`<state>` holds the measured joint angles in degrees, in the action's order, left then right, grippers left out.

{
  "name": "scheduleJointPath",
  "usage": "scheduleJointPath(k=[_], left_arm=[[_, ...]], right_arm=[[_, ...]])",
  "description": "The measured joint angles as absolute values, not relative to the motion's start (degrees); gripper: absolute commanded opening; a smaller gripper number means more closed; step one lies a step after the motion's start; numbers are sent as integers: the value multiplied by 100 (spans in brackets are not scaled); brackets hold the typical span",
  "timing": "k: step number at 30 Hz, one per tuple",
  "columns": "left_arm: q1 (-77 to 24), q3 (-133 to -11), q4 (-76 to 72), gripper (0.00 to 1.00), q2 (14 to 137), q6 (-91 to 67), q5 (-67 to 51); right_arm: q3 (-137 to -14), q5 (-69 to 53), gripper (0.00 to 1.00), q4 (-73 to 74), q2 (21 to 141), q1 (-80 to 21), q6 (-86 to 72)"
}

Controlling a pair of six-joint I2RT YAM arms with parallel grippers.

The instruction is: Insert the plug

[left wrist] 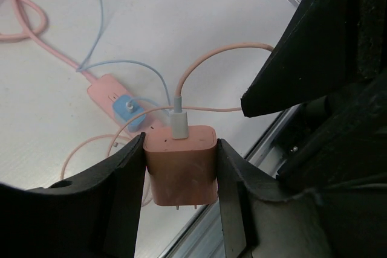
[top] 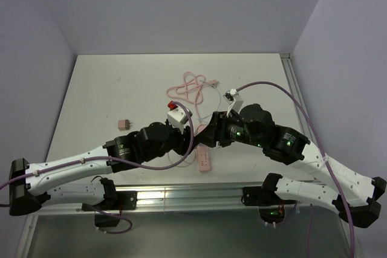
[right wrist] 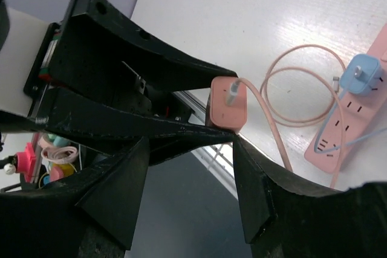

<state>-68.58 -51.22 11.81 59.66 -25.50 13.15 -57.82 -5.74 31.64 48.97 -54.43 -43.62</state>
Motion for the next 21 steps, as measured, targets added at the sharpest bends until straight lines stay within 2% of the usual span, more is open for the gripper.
scheduleJointPath(k=[6,10,16,21], left_arm=[[-7481,-5122,1190,0,6106,-2145,2263],[-7911,-5122,1031,0,6237,-1922,2375],[-8005,-4952,744,0,5959,-1791,2429],[-8009,-4794,609,0,5535,-1651,2427]], right_arm=[[-5769,-591,62,3529,4886,-5437,-4407],[-5758,-493,59,3548,4904,-5433,-4453],[-5758,-366,53,3610,4786,-5433,-4508],[-5754,-615,54,3607,4840,-5433,-4442]])
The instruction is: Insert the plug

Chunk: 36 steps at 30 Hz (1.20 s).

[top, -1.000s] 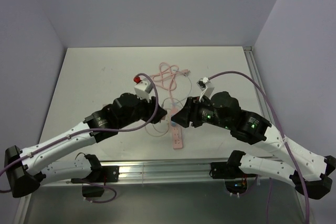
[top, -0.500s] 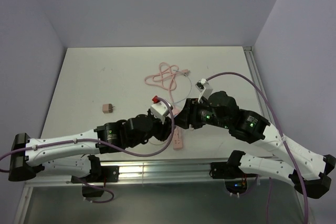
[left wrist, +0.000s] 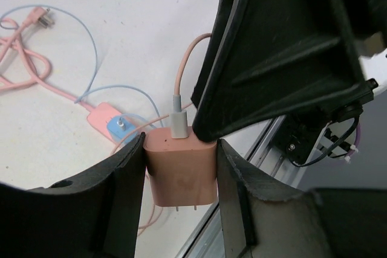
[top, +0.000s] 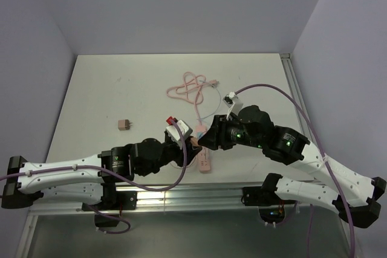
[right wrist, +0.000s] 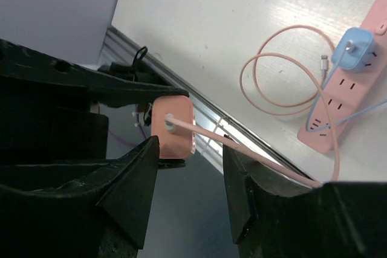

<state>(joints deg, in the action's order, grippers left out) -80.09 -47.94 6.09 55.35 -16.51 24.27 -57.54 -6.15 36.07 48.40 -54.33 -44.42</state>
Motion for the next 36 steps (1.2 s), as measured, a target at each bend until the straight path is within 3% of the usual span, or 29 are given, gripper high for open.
scheduleJointPath(k=[15,18,20,21,22,23,24,26,30,36], left_arm=[[-8018,-4790,718,0,5559,-1315,2051],[-8025,-4790,757,1,5603,-1271,1955],[-8025,-4790,784,1,5621,-1249,1927],[-8027,-4790,788,11,5621,-1212,1933],[-8029,-4790,788,20,5621,-1210,1935],[-8027,-4790,788,32,5621,-1216,1949],[-8029,-4790,779,57,5616,-1238,1986],[-8034,-4790,777,74,5588,-1339,2130],[-8036,-4670,709,84,5083,-1732,2641],[-8034,-4191,587,84,3824,-2523,3483]], right_arm=[[-5682,-1463,52,3345,5476,-5424,-4163],[-5664,-1634,40,3310,5592,-5426,-4097],[-5658,-1673,16,3306,5616,-5439,-4119],[-5653,-1662,5,3306,5616,-5437,-4136],[-5653,-1632,0,3308,5616,-5439,-4141],[-5653,-1612,0,3301,5616,-5443,-4117],[-5653,-1581,0,3299,5612,-5450,-4106],[-5655,-1490,0,3284,5607,-5450,-4047],[-5802,-1173,0,3503,5682,-5301,-3819],[-7682,-213,0,3785,6637,-4401,-3030]])
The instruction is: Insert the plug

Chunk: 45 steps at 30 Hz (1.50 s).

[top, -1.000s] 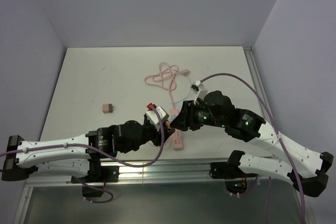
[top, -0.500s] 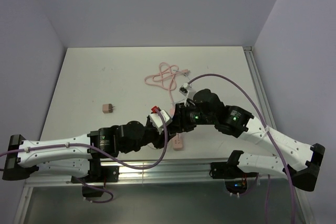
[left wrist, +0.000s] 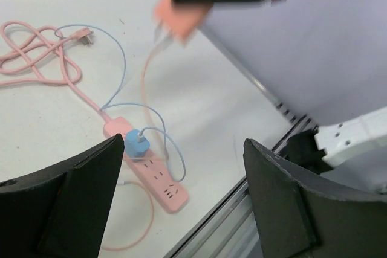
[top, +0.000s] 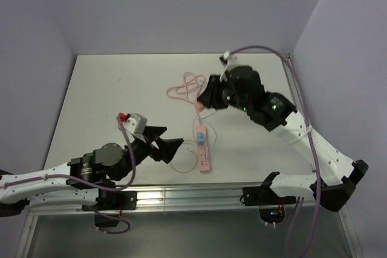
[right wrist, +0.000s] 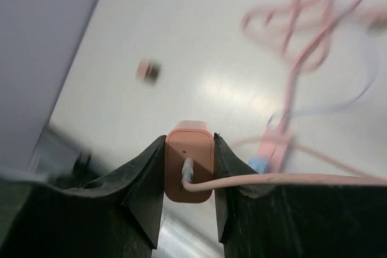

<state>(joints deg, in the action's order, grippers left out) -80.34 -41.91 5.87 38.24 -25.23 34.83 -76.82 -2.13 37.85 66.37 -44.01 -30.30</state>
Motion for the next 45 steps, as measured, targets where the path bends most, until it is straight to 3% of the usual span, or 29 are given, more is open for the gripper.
scheduleJointPath(k=[7,12,19,29,37,45], left_arm=[[-8034,-4080,797,82,3437,-3262,3752],[-8034,-3785,904,81,3398,-3592,3763],[-8034,-3581,937,78,3555,-3957,3883],[-8034,-3872,1844,74,4591,-5207,3999],[-7876,-3776,2272,73,4700,-6394,3800],[-6790,-3350,2167,71,4689,-6681,2746]], right_arm=[[-10296,1861,0,3347,7682,-3607,-1498],[-10556,2644,0,2864,7594,-3586,-567],[-9120,2849,0,2547,7336,-3586,-268],[-6132,1664,0,3076,7332,-3879,-1345],[-5920,1695,0,3533,6781,-5000,-1874],[-5596,1184,0,3599,5769,-5548,-2655]])
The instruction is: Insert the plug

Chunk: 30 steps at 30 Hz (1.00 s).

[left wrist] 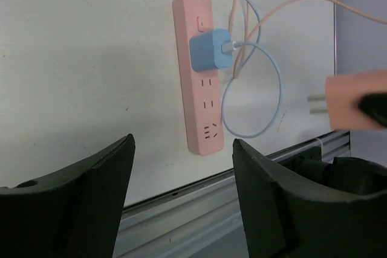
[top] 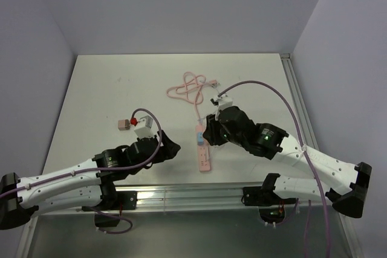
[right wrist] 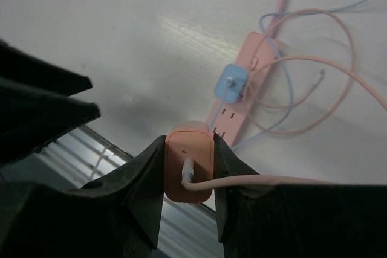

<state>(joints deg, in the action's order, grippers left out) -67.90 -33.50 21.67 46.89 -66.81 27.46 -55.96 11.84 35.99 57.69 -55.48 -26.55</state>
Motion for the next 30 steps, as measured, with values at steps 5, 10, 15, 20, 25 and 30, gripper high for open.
scheduleJointPath(k=[5,10,15,20,25,30], left_arm=[[-6473,-3256,1955,70,4711,-6676,2318],[-6447,-3192,1846,68,4707,-6689,2104],[-6436,-2945,1717,63,4429,-6663,2040],[-6418,-2379,1140,52,3553,-6300,1684],[-6416,-1883,305,48,2532,-5710,819],[-6414,-1892,-502,52,2602,-5135,-196]], right_arm=[[-5461,764,0,3330,5865,-5863,-2687],[-5461,773,0,3221,6475,-6171,-2340],[-5461,845,0,3221,6914,-6276,-2043],[-5417,421,0,3057,6630,-6276,-1774],[-5384,-637,0,2875,6025,-6224,-1529],[-5336,-2082,0,2473,5693,-5817,-1525]])
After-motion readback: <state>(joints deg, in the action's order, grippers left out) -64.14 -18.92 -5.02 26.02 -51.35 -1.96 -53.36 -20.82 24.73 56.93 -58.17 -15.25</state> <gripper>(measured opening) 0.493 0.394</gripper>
